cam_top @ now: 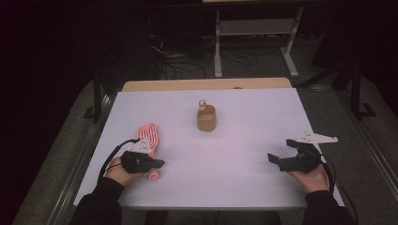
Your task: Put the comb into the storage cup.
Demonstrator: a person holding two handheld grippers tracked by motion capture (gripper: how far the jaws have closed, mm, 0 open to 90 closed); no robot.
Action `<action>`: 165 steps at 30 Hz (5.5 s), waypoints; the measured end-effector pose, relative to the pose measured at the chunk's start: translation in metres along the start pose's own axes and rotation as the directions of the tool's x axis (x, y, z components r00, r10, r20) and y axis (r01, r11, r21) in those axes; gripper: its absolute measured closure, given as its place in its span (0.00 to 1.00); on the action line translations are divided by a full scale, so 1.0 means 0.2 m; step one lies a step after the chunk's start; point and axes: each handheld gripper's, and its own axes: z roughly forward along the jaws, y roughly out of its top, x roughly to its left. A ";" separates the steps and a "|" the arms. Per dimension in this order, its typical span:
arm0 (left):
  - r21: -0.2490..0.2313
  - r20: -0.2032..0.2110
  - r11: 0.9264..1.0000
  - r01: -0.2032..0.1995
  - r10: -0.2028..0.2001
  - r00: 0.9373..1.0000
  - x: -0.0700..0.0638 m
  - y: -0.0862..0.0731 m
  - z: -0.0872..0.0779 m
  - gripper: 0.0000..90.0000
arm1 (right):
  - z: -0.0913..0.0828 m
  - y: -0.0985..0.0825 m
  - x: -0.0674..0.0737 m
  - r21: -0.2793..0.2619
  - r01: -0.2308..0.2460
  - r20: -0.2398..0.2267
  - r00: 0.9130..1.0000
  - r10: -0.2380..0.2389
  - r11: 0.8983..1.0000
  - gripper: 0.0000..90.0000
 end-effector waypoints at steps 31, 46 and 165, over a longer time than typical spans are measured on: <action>0.049 -0.126 0.996 0.075 -0.068 0.990 0.08 -0.08 -0.09 1.00 | 0.00 0.00 0.00 -0.001 0.005 -0.011 1.000 -0.005 1.000 0.00; 0.064 -0.168 0.995 0.080 -0.069 0.983 0.10 -0.10 -0.15 1.00 | 0.00 0.00 0.00 -0.003 0.004 -0.013 1.000 -0.004 1.000 0.00; 0.172 -0.206 0.985 -0.014 0.050 0.977 0.12 0.07 -0.10 0.78 | 0.00 -0.01 0.00 0.006 -0.001 -0.028 1.000 0.001 1.000 0.00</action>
